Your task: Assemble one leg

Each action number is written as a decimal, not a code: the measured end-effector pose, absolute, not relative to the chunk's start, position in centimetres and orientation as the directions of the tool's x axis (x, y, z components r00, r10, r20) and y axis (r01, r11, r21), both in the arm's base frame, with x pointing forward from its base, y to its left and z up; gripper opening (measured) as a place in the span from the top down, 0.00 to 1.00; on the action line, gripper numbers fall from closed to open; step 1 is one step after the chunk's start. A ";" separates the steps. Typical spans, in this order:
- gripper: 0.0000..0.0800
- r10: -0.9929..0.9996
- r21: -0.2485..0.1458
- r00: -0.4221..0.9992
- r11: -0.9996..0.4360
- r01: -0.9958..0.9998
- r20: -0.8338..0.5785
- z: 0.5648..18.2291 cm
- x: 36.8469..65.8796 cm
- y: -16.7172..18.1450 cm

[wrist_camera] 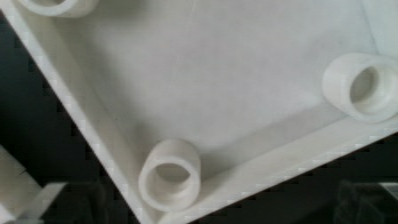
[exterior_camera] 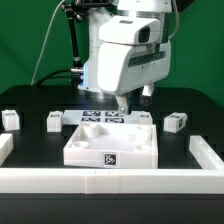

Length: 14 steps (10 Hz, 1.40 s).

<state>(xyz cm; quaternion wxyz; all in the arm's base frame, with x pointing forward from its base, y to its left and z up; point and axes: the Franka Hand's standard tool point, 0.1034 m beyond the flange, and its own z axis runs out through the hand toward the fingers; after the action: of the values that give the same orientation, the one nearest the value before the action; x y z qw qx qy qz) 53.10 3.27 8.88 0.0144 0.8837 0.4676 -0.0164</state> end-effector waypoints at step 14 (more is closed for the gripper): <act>0.19 0.961 -0.057 0.271 -0.274 0.960 -0.054 6.1 49.3 2.2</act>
Offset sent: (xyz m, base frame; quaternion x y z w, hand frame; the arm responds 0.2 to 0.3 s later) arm 0.0000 0.0000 0.0000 0.0000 0.0000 0.0000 1.0000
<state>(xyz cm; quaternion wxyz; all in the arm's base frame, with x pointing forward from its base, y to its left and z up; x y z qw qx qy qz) 49.32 2.15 6.09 -0.0065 0.7970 0.6027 -0.0388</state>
